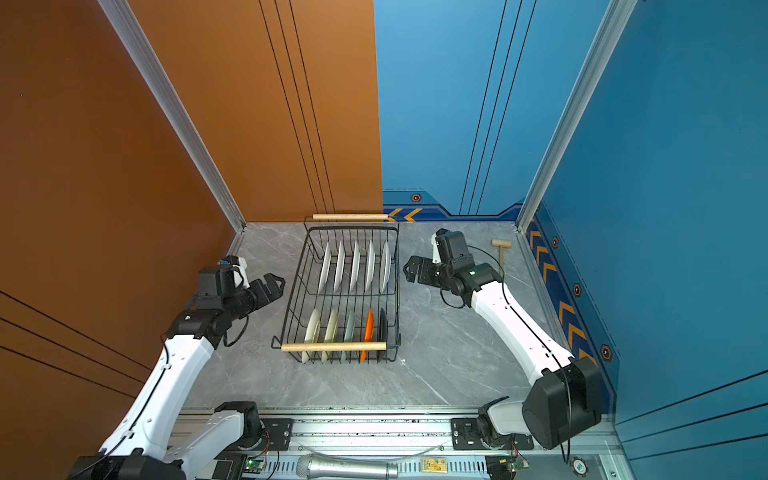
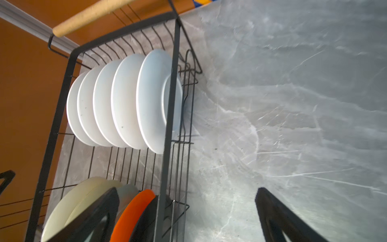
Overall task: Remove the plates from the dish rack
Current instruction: 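Raise both grippers and reach them toward the dish rack's sides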
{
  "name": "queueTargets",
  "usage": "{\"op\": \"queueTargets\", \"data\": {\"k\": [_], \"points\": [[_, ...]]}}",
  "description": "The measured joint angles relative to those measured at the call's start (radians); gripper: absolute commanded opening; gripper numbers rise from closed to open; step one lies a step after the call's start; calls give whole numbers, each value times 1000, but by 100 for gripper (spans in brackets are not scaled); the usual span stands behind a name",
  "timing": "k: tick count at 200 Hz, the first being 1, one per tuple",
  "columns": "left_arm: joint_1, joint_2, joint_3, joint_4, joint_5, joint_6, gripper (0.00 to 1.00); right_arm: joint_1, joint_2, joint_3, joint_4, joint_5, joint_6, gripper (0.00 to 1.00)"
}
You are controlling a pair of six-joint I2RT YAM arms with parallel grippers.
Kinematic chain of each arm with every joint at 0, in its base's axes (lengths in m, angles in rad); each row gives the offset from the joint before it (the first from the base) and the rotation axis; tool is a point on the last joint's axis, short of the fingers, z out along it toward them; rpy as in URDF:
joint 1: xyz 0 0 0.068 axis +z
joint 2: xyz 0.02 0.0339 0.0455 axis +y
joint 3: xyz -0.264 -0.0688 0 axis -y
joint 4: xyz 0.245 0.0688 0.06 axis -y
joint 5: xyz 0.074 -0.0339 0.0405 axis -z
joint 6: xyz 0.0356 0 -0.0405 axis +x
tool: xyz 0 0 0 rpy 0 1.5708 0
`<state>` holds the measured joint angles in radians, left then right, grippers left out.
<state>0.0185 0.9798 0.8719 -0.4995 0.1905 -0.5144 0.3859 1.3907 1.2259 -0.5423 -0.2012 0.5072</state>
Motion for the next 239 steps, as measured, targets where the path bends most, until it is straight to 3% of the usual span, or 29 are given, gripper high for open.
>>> {"op": "queueTargets", "data": {"k": [77,239], "points": [[-15,119,42,-45,106,-32,98,66,106,50,-4,-69,68,94],[-20,294,109,40,164,-28,98,127,168,-2,127,-91,145,86]]}}
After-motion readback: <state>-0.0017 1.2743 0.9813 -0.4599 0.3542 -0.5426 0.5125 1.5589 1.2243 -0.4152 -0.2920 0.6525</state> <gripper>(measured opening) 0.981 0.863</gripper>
